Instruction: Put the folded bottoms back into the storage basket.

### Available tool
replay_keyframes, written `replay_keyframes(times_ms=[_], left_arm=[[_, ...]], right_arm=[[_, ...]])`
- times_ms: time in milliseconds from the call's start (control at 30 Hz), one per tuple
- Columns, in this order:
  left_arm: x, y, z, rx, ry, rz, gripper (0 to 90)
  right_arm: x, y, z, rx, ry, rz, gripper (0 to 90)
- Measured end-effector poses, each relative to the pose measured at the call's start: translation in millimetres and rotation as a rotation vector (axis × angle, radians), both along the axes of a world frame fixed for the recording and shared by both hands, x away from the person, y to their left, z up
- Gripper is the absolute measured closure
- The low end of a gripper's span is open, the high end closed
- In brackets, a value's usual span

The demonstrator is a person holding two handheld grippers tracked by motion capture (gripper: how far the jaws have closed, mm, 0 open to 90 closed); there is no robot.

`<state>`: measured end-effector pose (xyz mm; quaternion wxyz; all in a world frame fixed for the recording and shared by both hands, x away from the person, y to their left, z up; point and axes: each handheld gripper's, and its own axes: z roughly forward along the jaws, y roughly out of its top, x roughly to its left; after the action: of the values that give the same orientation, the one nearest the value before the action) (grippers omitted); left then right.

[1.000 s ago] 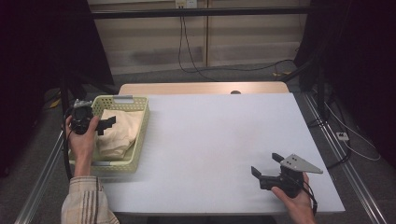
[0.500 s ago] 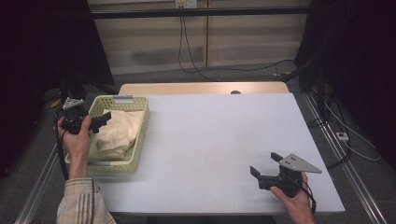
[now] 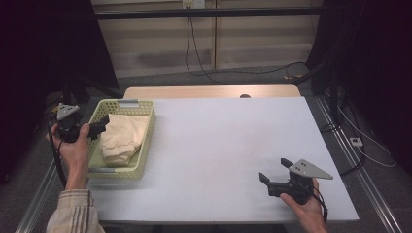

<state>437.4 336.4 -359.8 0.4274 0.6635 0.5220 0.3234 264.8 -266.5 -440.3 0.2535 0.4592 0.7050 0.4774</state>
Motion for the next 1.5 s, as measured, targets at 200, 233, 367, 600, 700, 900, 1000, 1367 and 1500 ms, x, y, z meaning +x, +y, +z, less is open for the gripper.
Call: replay_keyframes(times_ms=[200, 233, 367, 600, 700, 900, 1000, 1367, 1500], left_arm=[[-10.8, 3.5, -0.3, 0.032, 0.02, -0.056, 4.4], [-12.3, 4.4, -0.5, 0.032, 0.016, -0.055, 4.6], [-19.8, 6.5, -0.8, 0.036, 0.046, -0.044, 5.3], [-35.2, 10.1, -4.3, 0.016, 0.024, -0.043, 5.7], [-40.2, 11.0, -7.7, 0.033, 0.02, -0.046, 5.6], [-51.1, 14.0, -16.0, 0.047, 0.022, -0.055, 5.8], [-58.5, 13.2, -15.0, 0.056, 0.011, -0.058, 5.8], [-78.5, -5.6, -16.1, 0.114, 0.015, -0.096, 5.3], [-83.2, -10.8, -18.9, 0.135, 0.029, -0.108, 5.3]], right_arm=[[-0.3, -1.1, 0.1, 0.005, -0.001, -0.006, 5.6], [-0.2, -1.3, 0.1, 0.004, -0.001, -0.008, 5.6], [-0.4, -1.4, 0.3, 0.001, -0.003, -0.007, 5.6], [-1.0, -1.2, 0.6, 0.006, -0.005, -0.011, 5.5], [-1.2, -1.1, 0.9, 0.006, -0.009, -0.011, 5.5], [-1.5, -1.8, 1.1, 0.008, -0.009, -0.014, 5.5], [-1.4, -1.6, 0.9, 0.004, -0.01, -0.012, 5.5], [-2.2, -1.7, 1.7, 0.009, -0.012, -0.017, 5.3], [-2.2, -1.7, 1.6, 0.008, -0.012, -0.015, 5.3]])
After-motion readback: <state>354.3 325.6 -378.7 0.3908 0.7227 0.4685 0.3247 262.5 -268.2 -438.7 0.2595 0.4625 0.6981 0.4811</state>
